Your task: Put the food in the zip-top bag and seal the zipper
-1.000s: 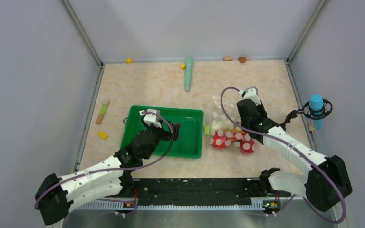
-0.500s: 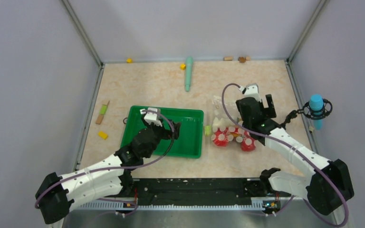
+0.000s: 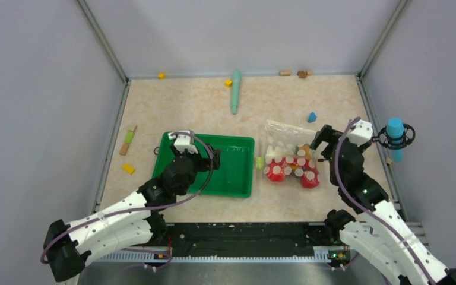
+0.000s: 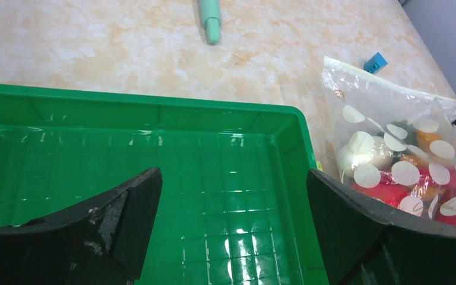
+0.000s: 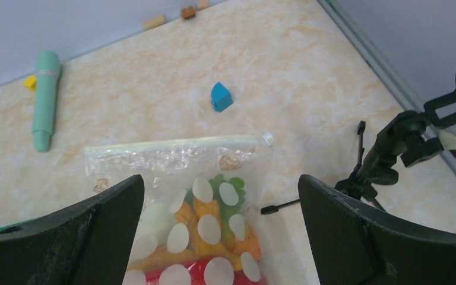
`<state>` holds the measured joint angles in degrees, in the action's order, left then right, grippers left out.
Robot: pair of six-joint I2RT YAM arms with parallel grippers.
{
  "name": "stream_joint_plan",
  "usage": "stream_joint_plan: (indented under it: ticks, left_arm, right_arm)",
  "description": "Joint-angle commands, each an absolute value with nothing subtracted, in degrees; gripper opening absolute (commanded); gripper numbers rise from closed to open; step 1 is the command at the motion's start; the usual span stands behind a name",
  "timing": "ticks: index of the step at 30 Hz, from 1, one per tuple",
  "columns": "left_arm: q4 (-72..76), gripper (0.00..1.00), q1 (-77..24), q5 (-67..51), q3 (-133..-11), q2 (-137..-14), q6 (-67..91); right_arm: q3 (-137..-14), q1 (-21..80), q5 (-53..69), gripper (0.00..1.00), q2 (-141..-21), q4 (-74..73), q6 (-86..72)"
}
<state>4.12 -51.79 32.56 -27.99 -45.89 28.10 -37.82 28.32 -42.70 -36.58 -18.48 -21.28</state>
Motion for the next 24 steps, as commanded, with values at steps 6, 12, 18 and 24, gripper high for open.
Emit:
stream_joint_plan:
  ticks: [6,12,18,24]
  left_arm:
    - [-10.6,0.97,-51.7,40.9,-34.5,-39.5,34.4]
    - [-12.9,0.97,-51.7,43.2,-33.4,-36.3,35.2]
    - [-13.7,0.97,-51.7,42.3,-33.6,-36.1,34.7]
    - [-13.4,0.97,-51.7,41.3,-33.3,-35.6,34.2]
  right_arm:
    - [-34.1,27.9,-32.0,0.99,-26.9,-24.2,-25.2]
    - [-35.2,27.9,-30.8,0.99,-26.8,-25.2,-26.3]
    - [-34.8,27.9,-31.2,0.99,-26.9,-25.5,-26.5]
    - [-34.3,27.9,-32.4,0.99,-25.6,-25.4,-26.6]
